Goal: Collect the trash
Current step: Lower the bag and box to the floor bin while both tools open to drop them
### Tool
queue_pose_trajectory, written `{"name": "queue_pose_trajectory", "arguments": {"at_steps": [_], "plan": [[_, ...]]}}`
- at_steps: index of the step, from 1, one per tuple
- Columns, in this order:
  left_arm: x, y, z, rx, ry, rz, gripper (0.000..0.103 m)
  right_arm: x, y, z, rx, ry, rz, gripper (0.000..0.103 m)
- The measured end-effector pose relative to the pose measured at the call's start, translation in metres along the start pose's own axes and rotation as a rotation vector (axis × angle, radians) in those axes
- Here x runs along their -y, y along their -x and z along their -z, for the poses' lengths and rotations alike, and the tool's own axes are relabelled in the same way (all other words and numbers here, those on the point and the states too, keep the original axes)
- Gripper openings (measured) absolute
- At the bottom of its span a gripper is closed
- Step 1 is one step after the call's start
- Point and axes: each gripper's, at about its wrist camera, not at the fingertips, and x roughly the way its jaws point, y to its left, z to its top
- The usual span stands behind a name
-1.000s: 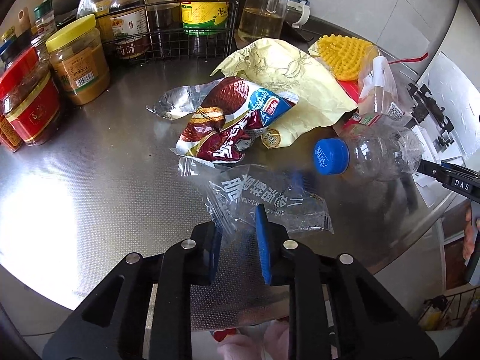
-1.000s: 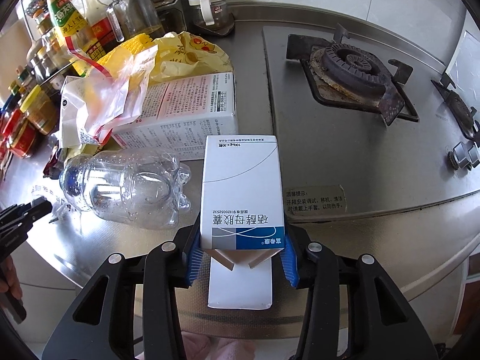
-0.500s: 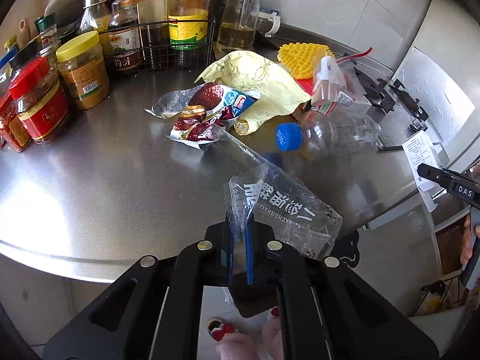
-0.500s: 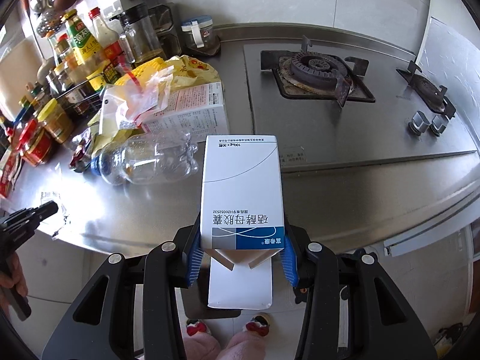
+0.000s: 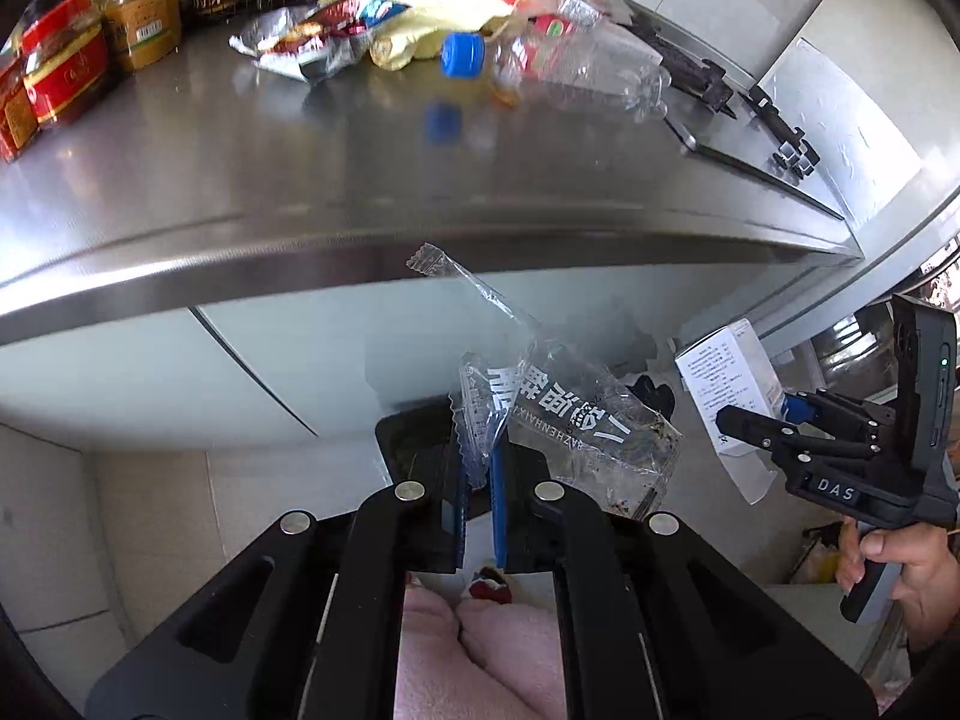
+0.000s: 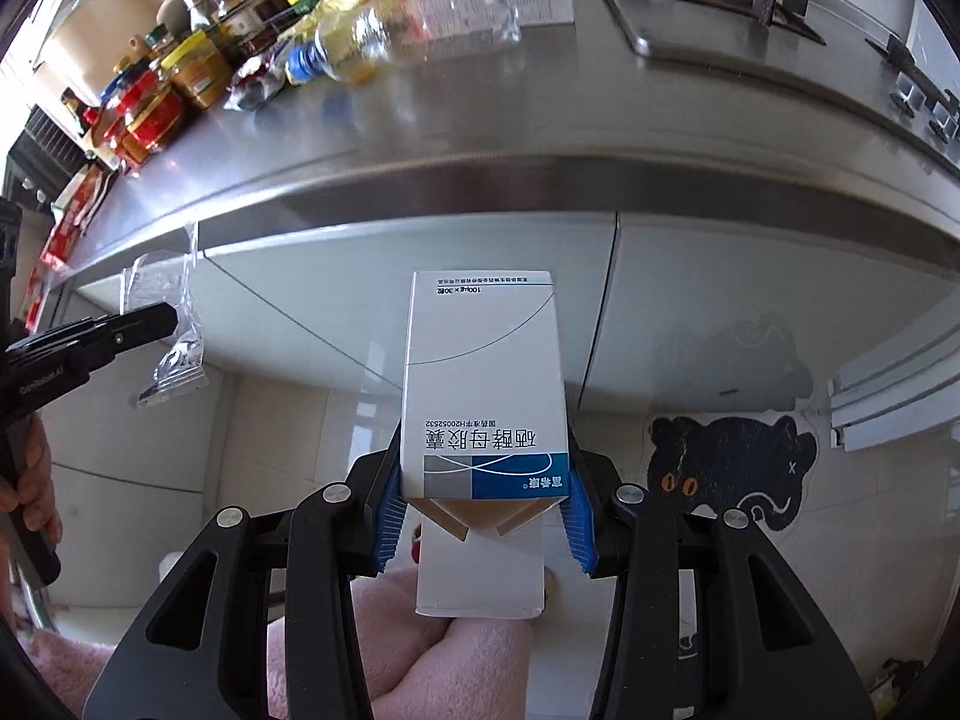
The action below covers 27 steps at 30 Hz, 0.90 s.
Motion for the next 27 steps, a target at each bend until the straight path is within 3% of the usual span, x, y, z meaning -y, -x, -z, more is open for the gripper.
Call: {"name": "queue_pose_trajectory", "arguments": {"at_steps": [2,9,15,20,24,27], "plan": [[0.004,-0.025,0.009,-0.024,0.008,-0.022,0.005,0.003,-0.023,0.01,-0.017,0.004,0.0,0.045],[-0.012,-0.139,0.025,-0.132,0.192,-0.013,0.005,0.014,-0.127,0.044,-0.115,0.032,-0.007,0.045],[-0.031,-0.226,0.039,-0.221,0.286,-0.033,0.005,0.027,-0.209,0.062,-0.204,-0.024,-0.055,0.045],[-0.052,-0.271,0.049,-0.26,0.371,-0.026,0.006,0.022,-0.263,0.069,-0.261,-0.029,-0.088,0.045],[-0.063,-0.291,0.055,-0.28,0.394,-0.011,0.007,0.025,-0.279,0.069,-0.267,-0.052,-0.096,0.045],[-0.065,-0.293,0.055,-0.284,0.4,0.007,0.014,0.026,-0.286,0.066,-0.271,-0.07,-0.096,0.047]]}}
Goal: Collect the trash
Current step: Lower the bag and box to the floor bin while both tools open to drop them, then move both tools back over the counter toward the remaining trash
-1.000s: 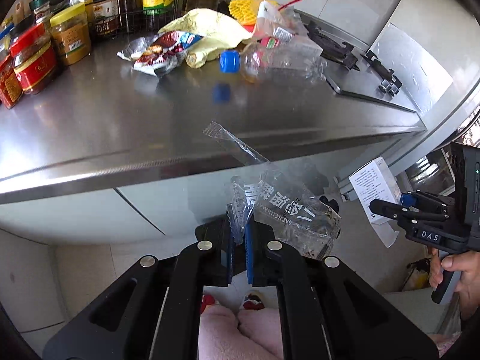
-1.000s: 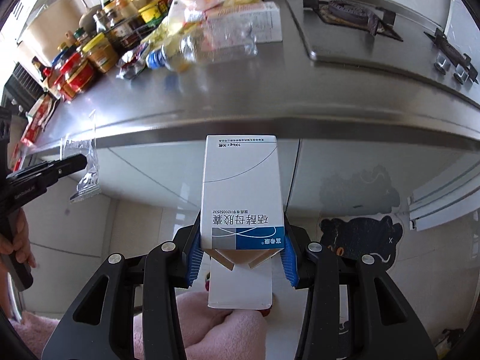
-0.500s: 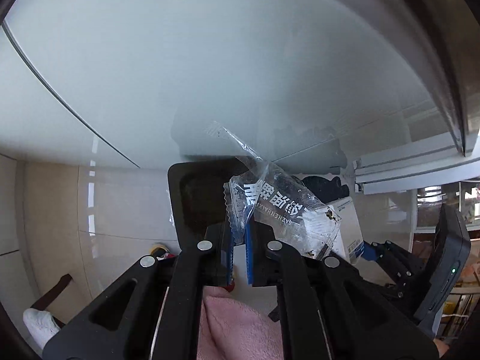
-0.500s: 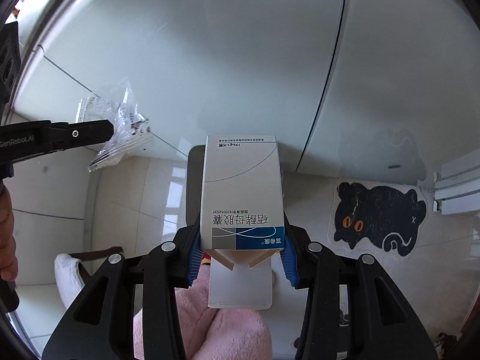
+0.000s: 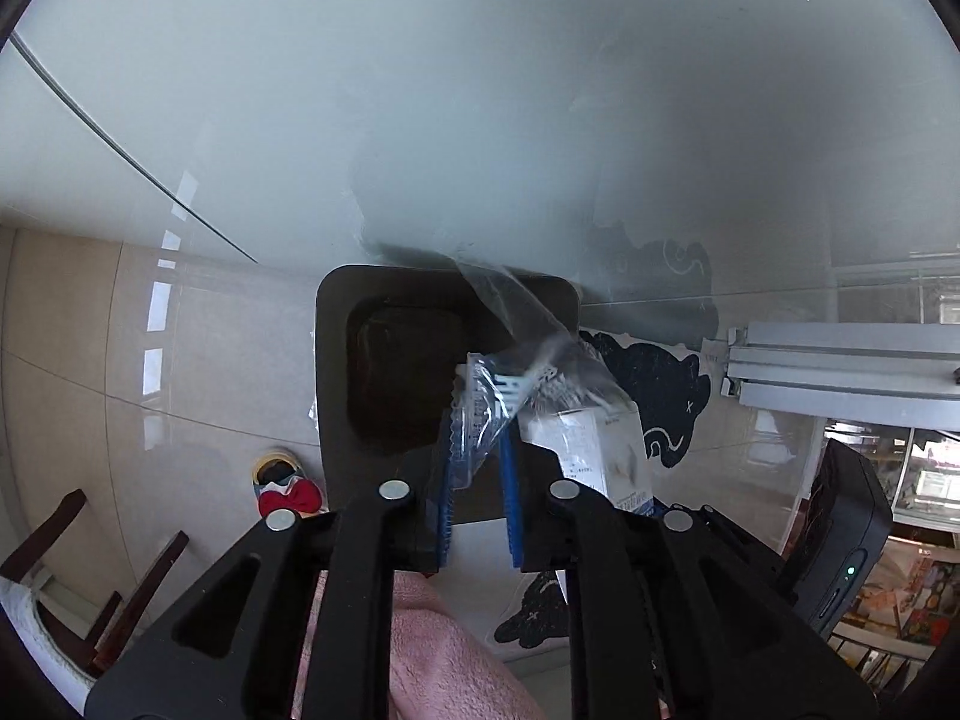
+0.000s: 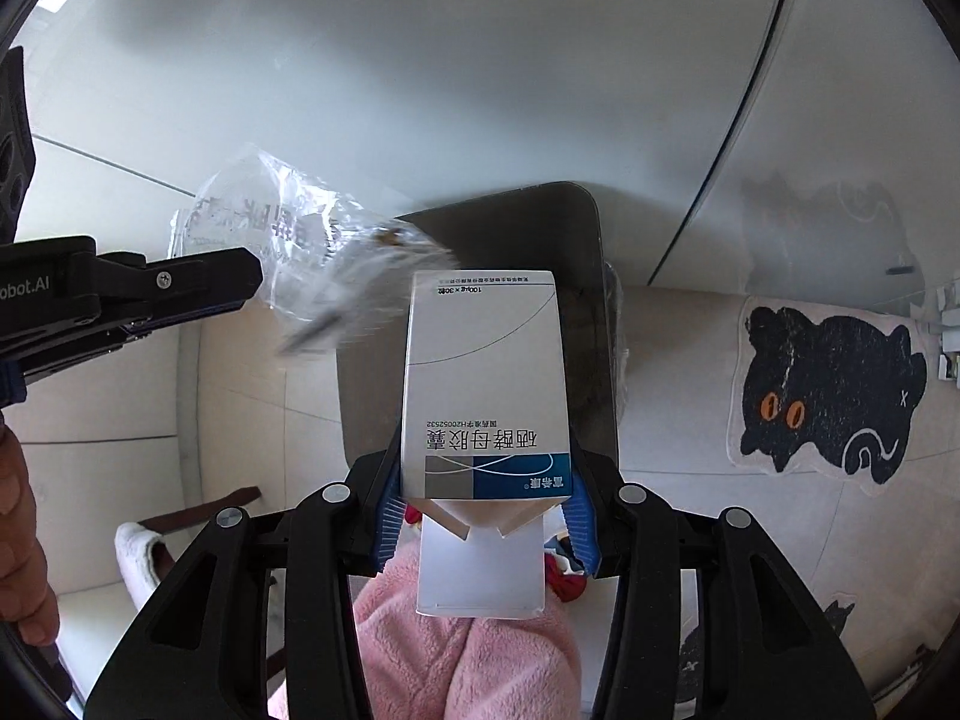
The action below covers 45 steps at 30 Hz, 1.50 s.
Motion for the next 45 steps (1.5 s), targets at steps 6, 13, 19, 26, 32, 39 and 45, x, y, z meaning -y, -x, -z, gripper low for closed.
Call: {"name": "queue_pose_trajectory", "arguments": {"at_steps": [6,13,19,26,32,39,45], "plan": [[0.001,0.017,-0.005,0.037,0.003,-0.003,0.026,-0.004,0.003,-0.007,0.016,0.011,0.028,0.069],[0.007,0.056,-0.007,0.078,-0.019,-0.004,0.041,-0.007,0.038,-0.008,0.032,0.011,0.043,0.072],[0.016,0.124,0.008,0.146,-0.04,-0.013,0.065,-0.015,0.107,-0.01,0.097,0.023,0.042,0.073],[0.036,0.228,0.031,0.272,-0.084,-0.046,0.086,-0.038,0.222,-0.012,0.258,0.064,0.009,0.084],[0.054,0.308,0.037,0.404,-0.135,-0.059,0.094,-0.056,0.319,-0.021,0.449,0.106,0.005,0.1],[0.057,0.366,0.012,0.509,-0.169,-0.044,0.095,-0.069,0.381,-0.055,0.588,0.091,0.009,0.1],[0.059,0.393,-0.021,0.559,-0.192,-0.05,0.095,-0.086,0.409,-0.096,0.679,0.082,0.016,0.1]]}}
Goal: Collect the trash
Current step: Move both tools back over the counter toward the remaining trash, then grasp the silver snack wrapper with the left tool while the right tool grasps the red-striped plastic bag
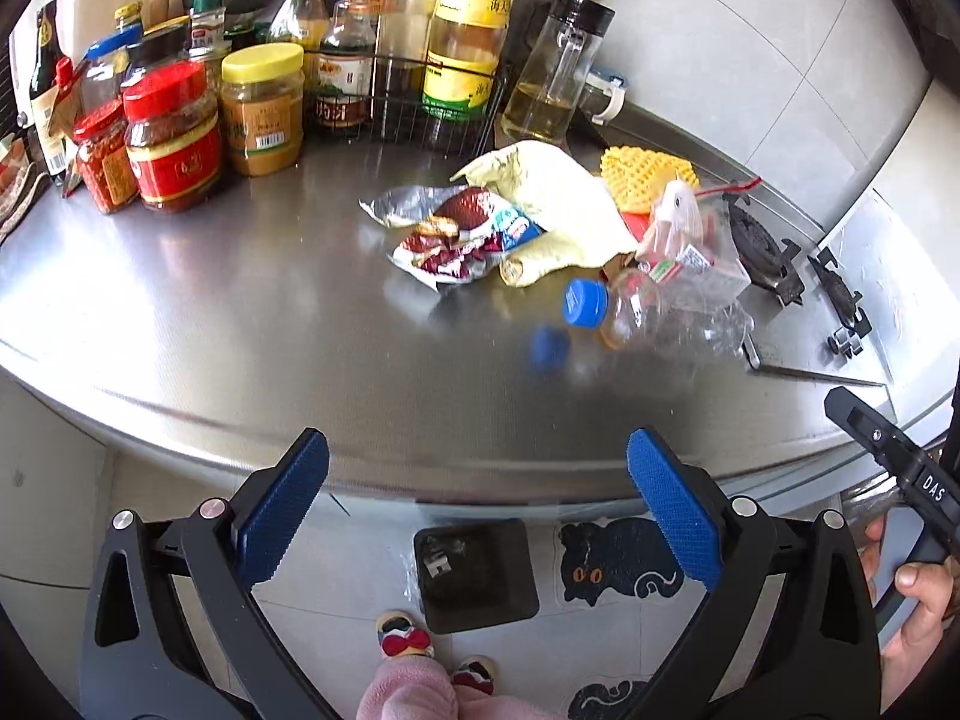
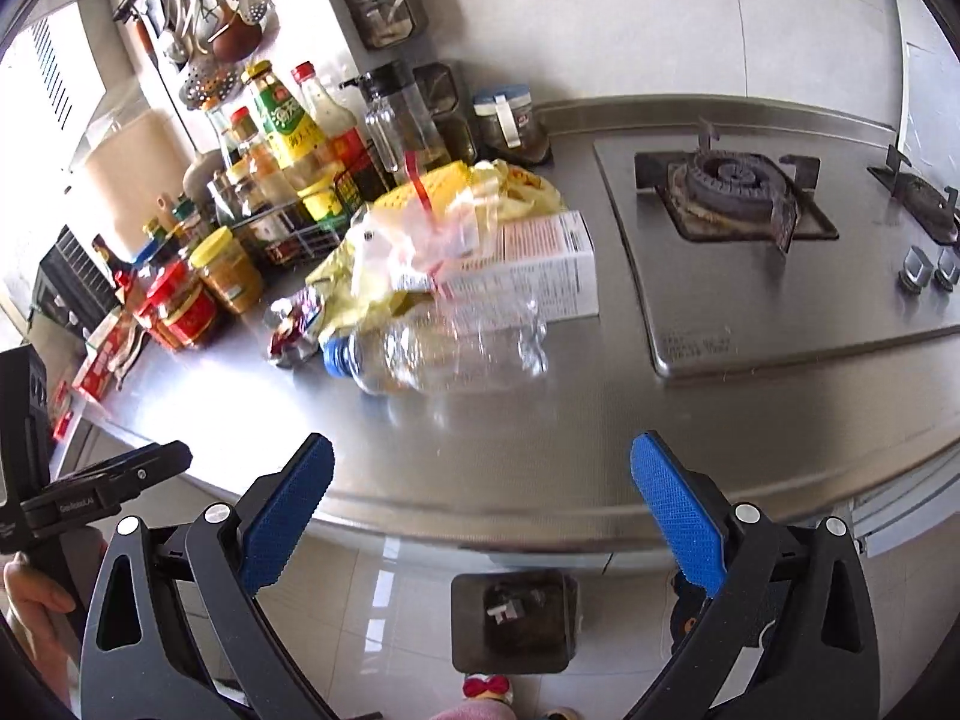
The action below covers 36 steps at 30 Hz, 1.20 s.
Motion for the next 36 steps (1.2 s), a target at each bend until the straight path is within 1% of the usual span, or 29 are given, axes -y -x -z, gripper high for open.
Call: {"name": "queue_pose_trajectory", "arguments": {"at_steps": [2,5,10,12,14,15,16,17,21,24,26,27,28,29,31,32,33,34,35,36], "plan": [[-0.003,-0.002,-0.016,0.015,-0.015,-0.005,0.095,-0.006,-0.002,-0.015,0.029,0.004,-0.001,0.1],[-0.009,-0.01,-0.037,0.031,-0.032,-0.01,0.095,-0.013,-0.01,-0.039,0.051,0.012,-0.002,0.1],[-0.017,-0.032,-0.064,0.022,-0.068,0.008,0.093,-0.026,-0.03,-0.067,0.072,0.032,0.004,0.1],[-0.016,-0.046,-0.071,0.001,-0.097,0.013,0.09,-0.029,-0.038,-0.075,0.079,0.039,0.007,0.1],[-0.014,-0.063,-0.074,-0.029,-0.129,0.025,0.08,-0.032,-0.046,-0.082,0.086,0.05,0.009,0.099],[-0.013,-0.07,-0.076,-0.04,-0.145,0.026,0.077,-0.033,-0.05,-0.085,0.09,0.054,0.009,0.097],[-0.012,-0.077,-0.077,-0.048,-0.158,0.027,0.073,-0.033,-0.054,-0.088,0.091,0.056,0.009,0.092],[-0.011,-0.083,-0.078,-0.056,-0.169,0.027,0.071,-0.033,-0.058,-0.091,0.088,0.057,0.007,0.091],[-0.009,-0.102,-0.082,-0.073,-0.2,0.032,0.067,-0.033,-0.075,-0.098,0.065,0.059,0.005,0.08],[-0.01,-0.113,-0.086,-0.086,-0.217,0.038,0.062,-0.036,-0.084,-0.1,0.053,0.069,0.002,0.076],[-0.012,-0.12,-0.087,-0.101,-0.217,0.044,0.054,-0.039,-0.091,-0.101,0.037,0.074,-0.01,0.069],[-0.013,-0.123,-0.088,-0.107,-0.214,0.049,0.051,-0.04,-0.093,-0.101,0.03,0.076,-0.014,0.059],[-0.014,-0.125,-0.088,-0.115,-0.211,0.054,0.045,-0.041,-0.096,-0.101,0.022,0.077,-0.015,0.049],[-0.015,-0.127,-0.088,-0.118,-0.21,0.056,0.041,-0.042,-0.1,-0.101,0.008,0.075,-0.014,0.046],[-0.016,-0.128,-0.089,-0.115,-0.214,0.062,0.04,-0.04,-0.107,-0.1,-0.02,0.06,-0.022,0.034],[-0.016,-0.128,-0.09,-0.115,-0.218,0.065,0.039,-0.039,-0.11,-0.1,-0.03,0.052,-0.024,0.032],[-0.016,-0.128,-0.091,-0.114,-0.222,0.068,0.038,-0.038,-0.113,-0.1,-0.037,0.046,-0.024,0.025],[-0.016,-0.128,-0.091,-0.112,-0.227,0.071,0.033,-0.038,-0.115,-0.1,-0.042,0.044,-0.026,0.017],[-0.016,-0.128,-0.091,-0.113,-0.229,0.079,0.022,-0.038,-0.116,-0.1,-0.042,0.041,-0.028,0.015],[-0.016,-0.128,-0.092,-0.113,-0.231,0.079,0.022,-0.038,-0.116,-0.1,-0.04,0.04,-0.03,0.013]]}}
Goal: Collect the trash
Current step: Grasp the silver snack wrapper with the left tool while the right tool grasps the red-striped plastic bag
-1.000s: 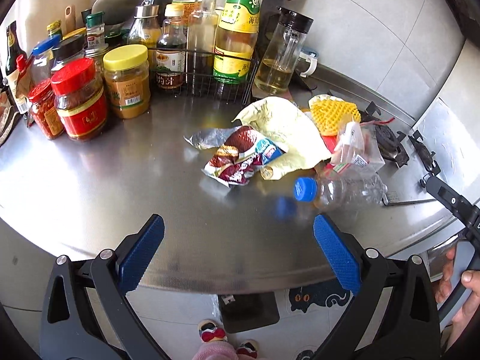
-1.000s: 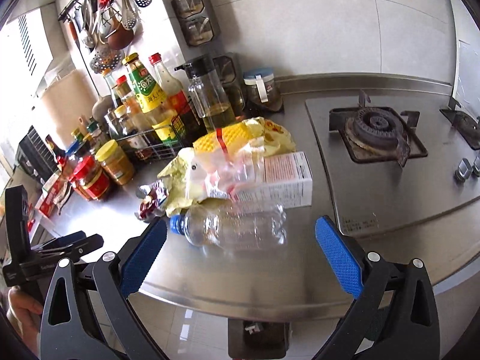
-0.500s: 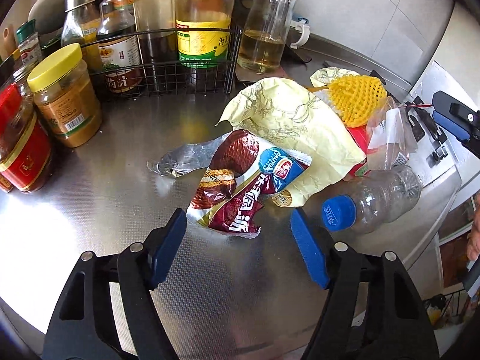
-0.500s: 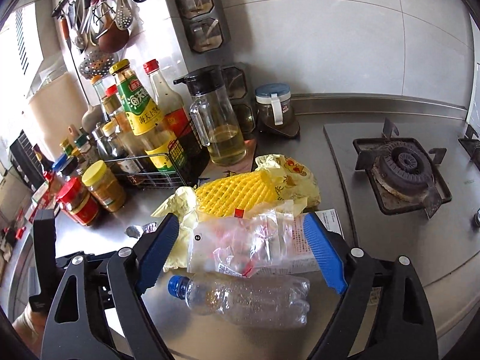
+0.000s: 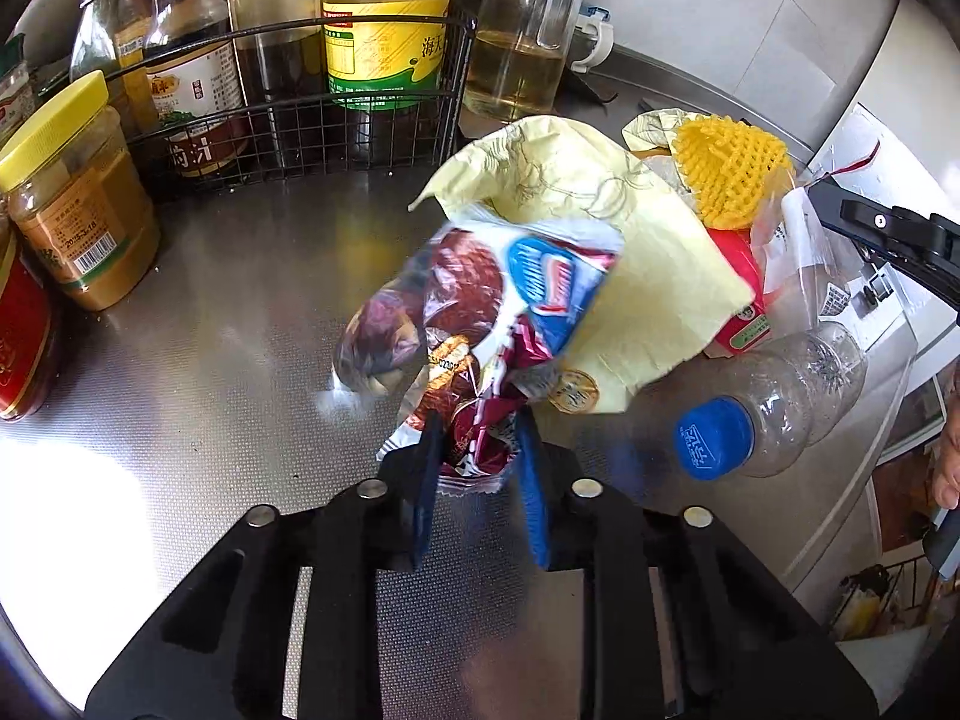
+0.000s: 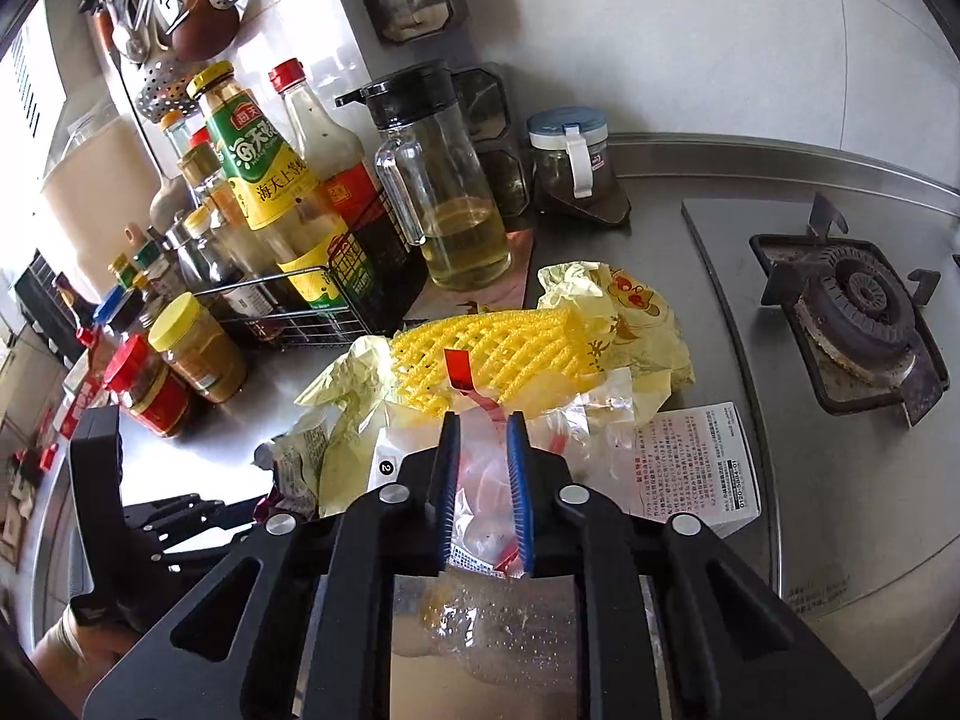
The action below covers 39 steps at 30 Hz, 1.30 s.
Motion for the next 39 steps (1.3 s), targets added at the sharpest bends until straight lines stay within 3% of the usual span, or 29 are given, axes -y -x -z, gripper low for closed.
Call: {"name": "queue_pose_trajectory", "arguments": {"at_steps": [5,8,15,17,18,19,23,24,25,26,28,39], "plan": [[0.001,0.001,-0.002,0.007,-0.005,0.001,0.017,-0.003,-0.002,-0.002,0.0,0.012,-0.004,0.002],[-0.001,0.006,-0.002,0.023,0.005,0.005,0.011,-0.007,0.004,-0.003,0.023,0.031,-0.005,0.002],[-0.004,0.015,-0.001,0.038,0.016,-0.001,0.01,-0.008,0.007,-0.004,0.014,0.048,0.035,0.007],[-0.003,0.015,-0.001,0.036,0.019,0.0,0.01,-0.009,0.006,-0.003,0.016,0.061,0.062,0.021],[-0.004,0.015,-0.001,0.034,0.02,0.001,0.01,-0.01,0.008,-0.003,0.031,0.061,0.072,0.056],[-0.004,0.017,0.001,0.032,0.021,0.001,0.01,-0.011,0.01,-0.003,0.059,0.066,0.076,0.079],[-0.003,0.012,-0.003,0.028,0.02,0.002,0.01,-0.015,0.006,-0.009,0.078,0.09,0.072,0.071],[-0.003,0.011,-0.004,0.029,0.019,0.001,0.01,-0.014,0.002,-0.011,0.068,0.087,0.065,0.06],[-0.002,0.011,-0.004,0.03,0.017,0.0,0.01,-0.014,-0.001,-0.012,0.059,0.083,0.063,0.043],[-0.002,0.011,-0.004,0.032,0.015,-0.001,0.01,-0.014,-0.004,-0.013,0.045,0.082,0.063,0.035],[-0.002,0.013,-0.004,0.04,0.012,-0.003,0.009,-0.015,-0.008,-0.012,0.029,0.086,0.067,0.009],[0.005,0.052,0.004,0.109,0.028,-0.006,0.009,-0.017,0.036,-0.017,0.119,0.084,0.02,0.004]]}}
